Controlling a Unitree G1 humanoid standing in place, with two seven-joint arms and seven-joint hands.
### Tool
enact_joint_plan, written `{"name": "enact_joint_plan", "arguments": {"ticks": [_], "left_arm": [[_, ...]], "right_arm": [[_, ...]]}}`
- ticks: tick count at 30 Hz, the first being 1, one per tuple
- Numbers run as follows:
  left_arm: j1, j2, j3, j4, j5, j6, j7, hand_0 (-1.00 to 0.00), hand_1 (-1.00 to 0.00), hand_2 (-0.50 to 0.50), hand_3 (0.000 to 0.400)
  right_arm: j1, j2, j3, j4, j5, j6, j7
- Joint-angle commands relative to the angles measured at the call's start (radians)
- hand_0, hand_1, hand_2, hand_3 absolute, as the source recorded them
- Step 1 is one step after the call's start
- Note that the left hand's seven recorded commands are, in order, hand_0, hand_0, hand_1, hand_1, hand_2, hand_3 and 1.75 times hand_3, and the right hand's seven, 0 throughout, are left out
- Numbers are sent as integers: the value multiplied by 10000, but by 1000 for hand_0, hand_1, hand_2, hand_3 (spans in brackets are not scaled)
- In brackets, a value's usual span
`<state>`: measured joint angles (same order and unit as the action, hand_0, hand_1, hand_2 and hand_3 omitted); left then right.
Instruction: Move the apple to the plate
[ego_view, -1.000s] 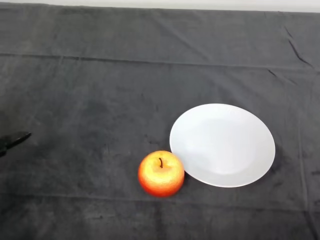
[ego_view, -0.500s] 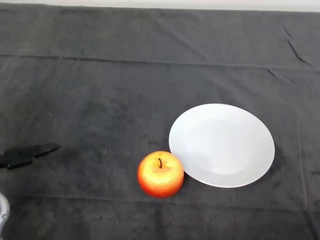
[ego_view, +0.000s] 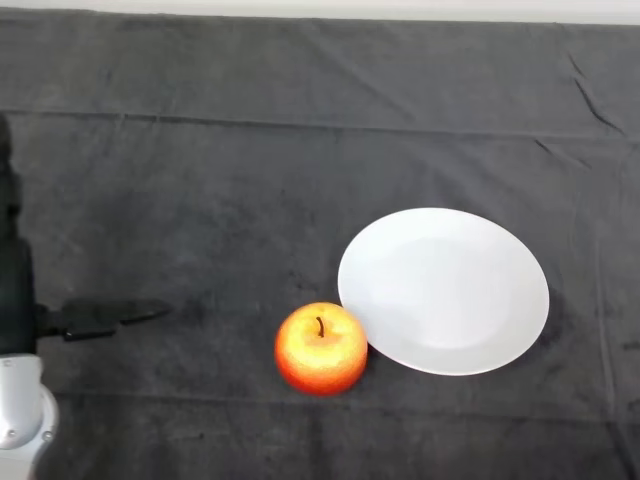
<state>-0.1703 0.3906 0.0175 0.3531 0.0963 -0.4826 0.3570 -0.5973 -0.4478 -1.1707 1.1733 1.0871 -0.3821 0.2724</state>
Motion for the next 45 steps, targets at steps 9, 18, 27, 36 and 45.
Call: {"name": "enact_joint_plan", "arguments": {"ticks": [9,18,27,36,45], "left_arm": [[571,-80,-922,-1567,407,721,-286,0,0,0,0],[486,-13,-1500,-1996,386,1035,-641,0,0,0,0],[481,-179,-2195,-2193,453,1083,-632,0,0,0,0],[374,-226,-2833,-2013,319,969,-717,0,0,0,0],[90,-232,-3348,-1518,227,871,-855,0,0,0,0]], "right_arm": [[103,10,19,-417,74,-13,-51],[115,25,33,-457,65,-4,-85],[123,36,43,-486,59,3,-110],[128,43,49,-504,56,7,-128],[130,46,53,-513,55,9,-139]]}}
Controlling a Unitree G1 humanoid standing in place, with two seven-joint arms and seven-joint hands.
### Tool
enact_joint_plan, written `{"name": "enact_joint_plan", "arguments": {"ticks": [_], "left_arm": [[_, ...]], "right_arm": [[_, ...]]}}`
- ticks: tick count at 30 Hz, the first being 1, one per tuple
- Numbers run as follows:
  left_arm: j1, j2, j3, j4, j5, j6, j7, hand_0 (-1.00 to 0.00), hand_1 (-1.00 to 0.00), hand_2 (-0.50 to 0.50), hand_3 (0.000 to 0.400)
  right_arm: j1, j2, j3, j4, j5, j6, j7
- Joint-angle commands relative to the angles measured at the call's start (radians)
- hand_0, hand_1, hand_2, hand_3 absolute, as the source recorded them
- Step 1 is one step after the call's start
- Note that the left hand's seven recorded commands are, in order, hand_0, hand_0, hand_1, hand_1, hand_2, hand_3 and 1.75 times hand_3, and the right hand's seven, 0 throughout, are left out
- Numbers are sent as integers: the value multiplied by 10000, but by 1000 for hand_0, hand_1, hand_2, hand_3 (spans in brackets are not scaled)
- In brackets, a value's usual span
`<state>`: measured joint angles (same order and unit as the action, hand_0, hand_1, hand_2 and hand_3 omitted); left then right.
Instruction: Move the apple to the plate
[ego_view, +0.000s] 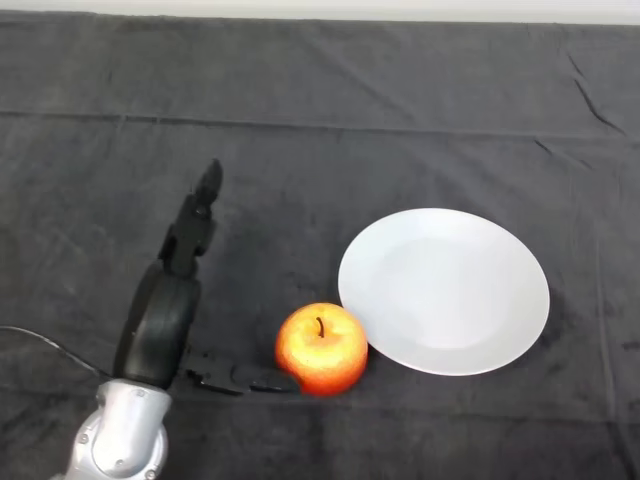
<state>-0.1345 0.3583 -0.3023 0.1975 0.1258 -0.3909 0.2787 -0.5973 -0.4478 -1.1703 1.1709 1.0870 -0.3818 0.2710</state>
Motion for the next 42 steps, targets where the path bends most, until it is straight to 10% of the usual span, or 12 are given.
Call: {"name": "enact_joint_plan", "arguments": {"ticks": [1,28,30,31,32,33,34,42], "left_arm": [[-314,81,-214,130,-60,-65,-75,0,0,0,0],[-1735,-365,-2150,2134,-103,-122,184,0,0,0,0],[-1781,-352,-2225,2271,-132,-196,203,-192,0,-96,77],[-1802,-344,-2260,2334,-145,-228,213,-839,-39,-400,336],[-1817,-337,-2289,2383,-155,-252,222,-976,-122,-427,391],[-1830,-328,-2320,2428,-163,-272,234,-1000,-737,-131,400],[-1841,-318,-2349,2463,-168,-285,246,-1000,-1000,0,400],[-1874,-224,-2504,2522,-144,-263,340,-1000,-1000,0,400]], "right_arm": [[130,46,50,-490,56,6,-125],[123,36,44,-467,65,0,-117],[122,35,43,-464,66,-1,-115],[121,34,42,-461,67,-1,-114],[121,33,41,-460,67,-2,-113],[120,33,41,-458,68,-2,-111],[120,32,40,-456,69,-3,-110],[115,26,35,-441,73,-7,-100]]}}
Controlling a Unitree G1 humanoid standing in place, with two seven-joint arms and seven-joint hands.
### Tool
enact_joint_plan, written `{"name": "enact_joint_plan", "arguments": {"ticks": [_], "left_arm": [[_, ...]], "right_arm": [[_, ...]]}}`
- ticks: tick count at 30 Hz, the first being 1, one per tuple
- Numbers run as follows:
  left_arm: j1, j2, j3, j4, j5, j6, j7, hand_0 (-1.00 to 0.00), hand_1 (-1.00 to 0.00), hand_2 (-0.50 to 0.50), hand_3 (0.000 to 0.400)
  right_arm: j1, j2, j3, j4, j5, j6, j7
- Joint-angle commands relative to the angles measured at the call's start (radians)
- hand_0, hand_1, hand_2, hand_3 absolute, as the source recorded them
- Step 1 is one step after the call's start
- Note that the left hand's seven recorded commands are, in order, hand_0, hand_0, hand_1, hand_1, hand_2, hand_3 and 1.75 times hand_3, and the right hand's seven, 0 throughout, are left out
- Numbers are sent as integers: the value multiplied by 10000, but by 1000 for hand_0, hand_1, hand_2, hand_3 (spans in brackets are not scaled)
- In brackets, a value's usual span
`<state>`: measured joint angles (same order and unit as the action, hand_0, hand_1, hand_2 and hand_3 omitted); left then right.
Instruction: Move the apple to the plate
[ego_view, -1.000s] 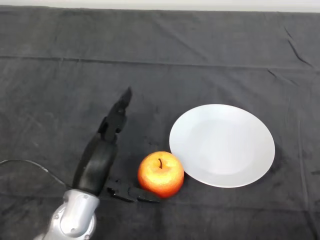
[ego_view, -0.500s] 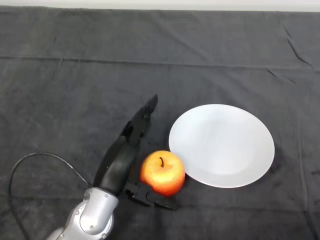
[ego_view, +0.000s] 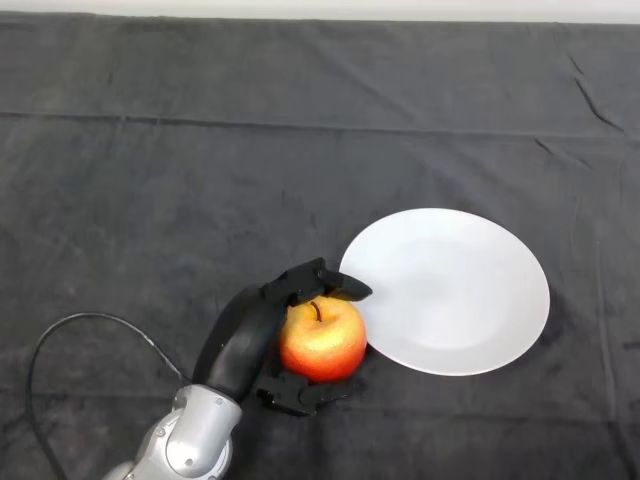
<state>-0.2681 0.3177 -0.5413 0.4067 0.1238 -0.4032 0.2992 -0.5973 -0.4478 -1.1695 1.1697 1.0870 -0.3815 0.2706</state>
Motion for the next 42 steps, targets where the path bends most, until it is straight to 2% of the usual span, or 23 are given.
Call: {"name": "enact_joint_plan", "arguments": {"ticks": [1,7,14,23,32,42], "left_arm": [[-534,202,-120,404,-123,-123,135,-1000,-1000,0,400],[-421,522,25,-167,-217,132,-63,-1000,-1000,0,400],[-335,991,485,-1460,-354,818,-461,-1000,-1000,0,400],[-445,754,528,-2226,173,1333,-272,-1000,-1000,0,400],[-1074,290,254,-2028,476,1531,-164,-1000,-1000,0,400],[-2214,-251,-152,-818,434,1258,-28,-1000,-1000,0,400]], "right_arm": [[115,25,26,-427,74,-11,-95],[112,22,24,-420,76,-13,-89],[113,24,24,-422,77,-13,-87],[117,28,29,-433,74,-10,-92],[119,31,33,-439,71,-8,-96],[119,29,32,-435,72,-9,-95]]}}
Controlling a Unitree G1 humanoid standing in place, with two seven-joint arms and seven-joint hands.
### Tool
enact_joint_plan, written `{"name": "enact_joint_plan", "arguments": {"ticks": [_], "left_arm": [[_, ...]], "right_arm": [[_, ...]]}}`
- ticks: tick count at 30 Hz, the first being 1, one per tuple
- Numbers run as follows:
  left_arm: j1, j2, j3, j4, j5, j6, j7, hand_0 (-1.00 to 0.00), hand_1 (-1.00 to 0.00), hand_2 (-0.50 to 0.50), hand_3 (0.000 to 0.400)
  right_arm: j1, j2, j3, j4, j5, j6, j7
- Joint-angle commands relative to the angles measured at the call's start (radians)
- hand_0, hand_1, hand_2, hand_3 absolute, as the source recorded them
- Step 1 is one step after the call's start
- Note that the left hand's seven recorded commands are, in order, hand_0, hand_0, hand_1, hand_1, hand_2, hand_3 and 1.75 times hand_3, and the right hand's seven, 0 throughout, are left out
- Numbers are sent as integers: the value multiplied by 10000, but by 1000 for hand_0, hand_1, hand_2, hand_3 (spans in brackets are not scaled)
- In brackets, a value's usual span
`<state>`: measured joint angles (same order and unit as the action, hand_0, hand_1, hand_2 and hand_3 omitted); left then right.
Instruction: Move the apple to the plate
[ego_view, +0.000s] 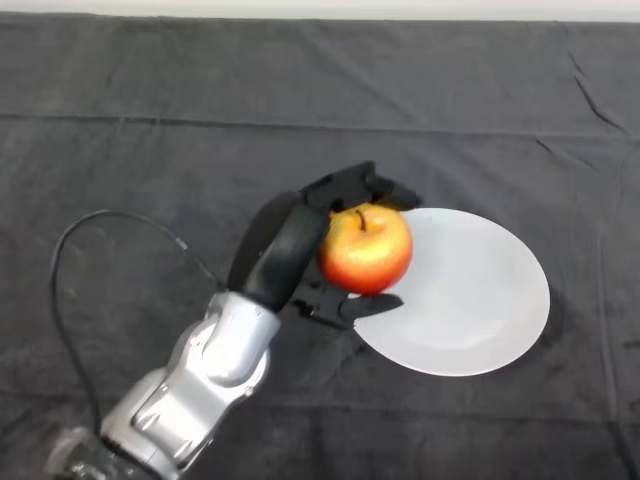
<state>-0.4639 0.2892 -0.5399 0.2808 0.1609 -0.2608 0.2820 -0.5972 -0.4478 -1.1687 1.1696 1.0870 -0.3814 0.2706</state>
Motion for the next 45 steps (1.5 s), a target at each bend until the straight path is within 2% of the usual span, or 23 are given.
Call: {"name": "enact_joint_plan", "arguments": {"ticks": [1,12,20,29,43,44,45], "left_arm": [[-403,-46,-243,665,48,-245,191,-1000,-1000,0,400],[-1900,-700,-902,3358,-449,-1322,434,-1000,-1000,0,400],[-2607,-1135,-1540,5080,-929,-1938,593,-1000,-1000,0,400],[-3057,-1381,-2214,6120,-1513,-2318,619,-1000,-1000,0,400],[-3405,-1507,-3286,6896,-2079,-2688,754,-1000,-1000,0,400],[-3434,-1507,-3340,6939,-2107,-2700,752,-1000,-929,-35,400],[-3458,-1507,-3383,6974,-2129,-2710,752,-1000,-733,-133,400]], "right_arm": [[118,28,24,-433,72,-10,-94],[108,14,13,-399,81,-18,-75],[95,-4,-2,-355,93,-29,-48],[77,-27,-23,-299,108,-43,-11],[54,-59,-51,-219,128,-62,48],[53,-61,-53,-214,130,-64,53],[51,-63,-54,-209,131,-65,56]]}}
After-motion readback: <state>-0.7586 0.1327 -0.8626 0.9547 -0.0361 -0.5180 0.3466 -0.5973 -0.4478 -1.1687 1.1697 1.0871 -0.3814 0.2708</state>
